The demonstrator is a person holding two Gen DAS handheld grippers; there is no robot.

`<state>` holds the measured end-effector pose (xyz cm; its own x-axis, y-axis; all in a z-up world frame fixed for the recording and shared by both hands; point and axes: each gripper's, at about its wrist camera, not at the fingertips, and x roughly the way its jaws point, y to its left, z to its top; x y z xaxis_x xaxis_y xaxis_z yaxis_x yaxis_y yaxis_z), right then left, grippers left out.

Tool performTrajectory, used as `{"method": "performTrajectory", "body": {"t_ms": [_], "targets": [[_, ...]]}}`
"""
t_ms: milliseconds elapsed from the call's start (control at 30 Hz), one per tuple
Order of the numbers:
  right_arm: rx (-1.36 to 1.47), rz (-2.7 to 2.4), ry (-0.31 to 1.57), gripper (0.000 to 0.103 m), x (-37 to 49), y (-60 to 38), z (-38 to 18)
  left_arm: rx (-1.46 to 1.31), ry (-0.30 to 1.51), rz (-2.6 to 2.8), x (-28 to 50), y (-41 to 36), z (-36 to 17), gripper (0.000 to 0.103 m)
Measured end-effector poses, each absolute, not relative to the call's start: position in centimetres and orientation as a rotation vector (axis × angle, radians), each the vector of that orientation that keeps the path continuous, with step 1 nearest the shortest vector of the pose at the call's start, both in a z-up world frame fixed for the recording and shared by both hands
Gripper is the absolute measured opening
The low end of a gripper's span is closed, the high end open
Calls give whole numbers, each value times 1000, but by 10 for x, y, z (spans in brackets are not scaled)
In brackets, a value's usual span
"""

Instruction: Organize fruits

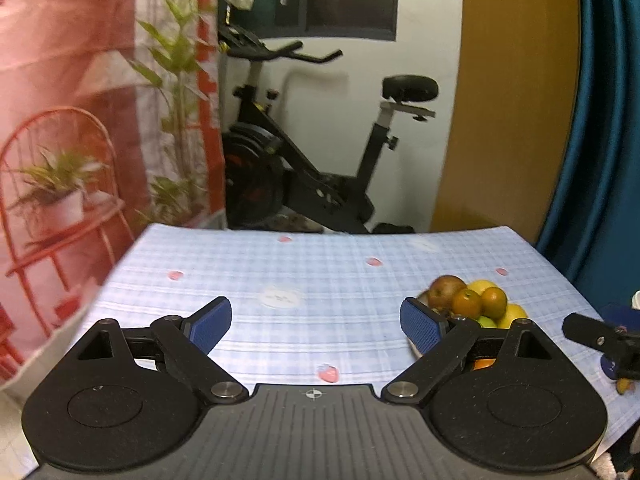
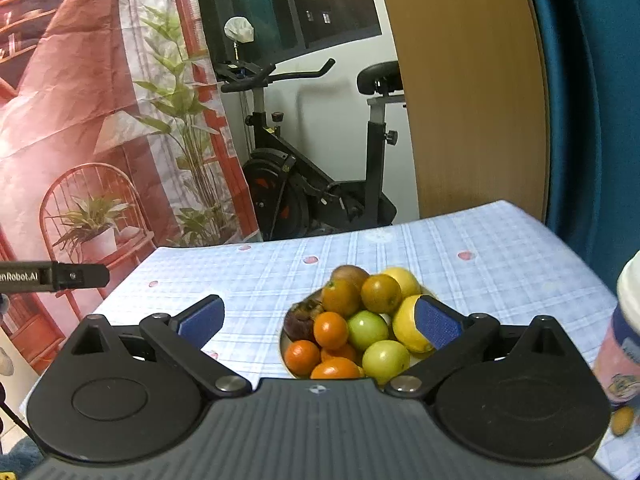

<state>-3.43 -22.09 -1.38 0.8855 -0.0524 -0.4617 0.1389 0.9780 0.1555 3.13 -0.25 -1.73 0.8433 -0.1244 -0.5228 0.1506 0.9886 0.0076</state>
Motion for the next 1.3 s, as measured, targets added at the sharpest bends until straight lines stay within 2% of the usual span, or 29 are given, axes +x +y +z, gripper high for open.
{"method": "performTrajectory", "body": {"t_ms": [700, 1300], "targets": [[172, -119, 499, 103, -51, -195, 13, 93, 455, -122, -9, 4, 9, 94], [172, -119, 490, 103, -54, -196, 18, 75, 471, -140, -14, 6, 8, 96]]}}
